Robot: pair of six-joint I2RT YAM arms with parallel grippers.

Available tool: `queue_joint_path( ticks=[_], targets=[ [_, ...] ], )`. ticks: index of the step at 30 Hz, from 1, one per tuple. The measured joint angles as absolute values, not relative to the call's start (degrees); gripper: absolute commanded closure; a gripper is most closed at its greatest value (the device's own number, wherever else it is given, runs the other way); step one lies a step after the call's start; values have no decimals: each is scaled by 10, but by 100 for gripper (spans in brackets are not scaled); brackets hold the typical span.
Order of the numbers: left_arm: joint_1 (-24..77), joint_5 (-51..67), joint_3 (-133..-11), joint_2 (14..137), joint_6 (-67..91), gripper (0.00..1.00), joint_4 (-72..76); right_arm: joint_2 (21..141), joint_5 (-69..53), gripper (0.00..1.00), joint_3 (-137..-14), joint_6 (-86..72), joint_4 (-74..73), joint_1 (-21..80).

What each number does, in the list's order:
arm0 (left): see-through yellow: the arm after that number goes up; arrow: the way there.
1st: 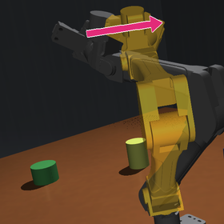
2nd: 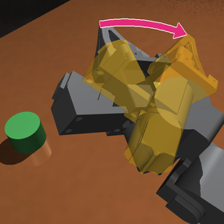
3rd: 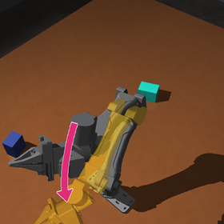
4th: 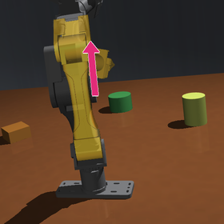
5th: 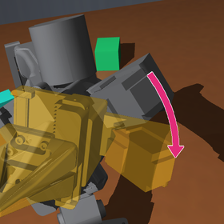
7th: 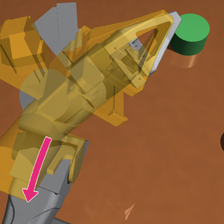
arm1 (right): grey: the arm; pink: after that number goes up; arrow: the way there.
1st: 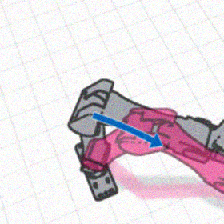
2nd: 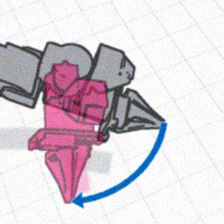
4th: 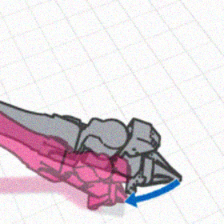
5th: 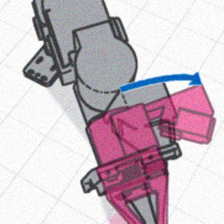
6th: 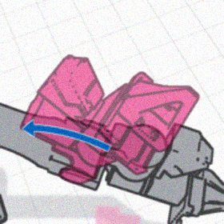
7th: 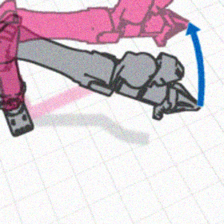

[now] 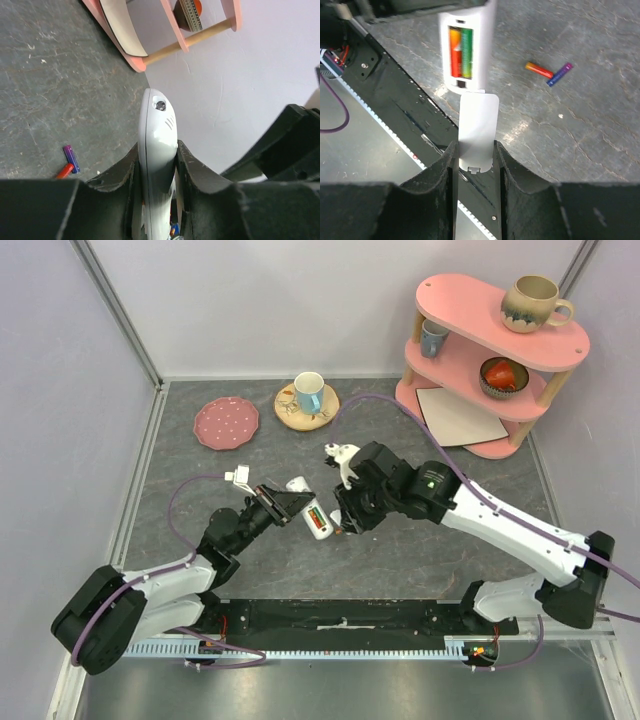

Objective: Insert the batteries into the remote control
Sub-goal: Load the battery cover into the remote control.

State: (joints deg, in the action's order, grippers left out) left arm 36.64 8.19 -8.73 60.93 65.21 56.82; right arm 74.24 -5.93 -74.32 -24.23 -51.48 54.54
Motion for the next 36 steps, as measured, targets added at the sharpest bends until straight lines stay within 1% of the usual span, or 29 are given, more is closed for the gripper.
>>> queue_joint_path(
  ticks=[6, 10, 36],
  targets=[
    [373, 45, -87, 597, 639, 98, 567, 816, -45, 100, -819, -244, -535, 586],
    [373, 32, -84, 587, 637, 98, 567, 846, -35, 100, -839, -245, -545, 589],
    [387, 0, -82, 557, 627, 98, 523, 916, 9, 100, -898, -251, -542, 598]
  ],
)
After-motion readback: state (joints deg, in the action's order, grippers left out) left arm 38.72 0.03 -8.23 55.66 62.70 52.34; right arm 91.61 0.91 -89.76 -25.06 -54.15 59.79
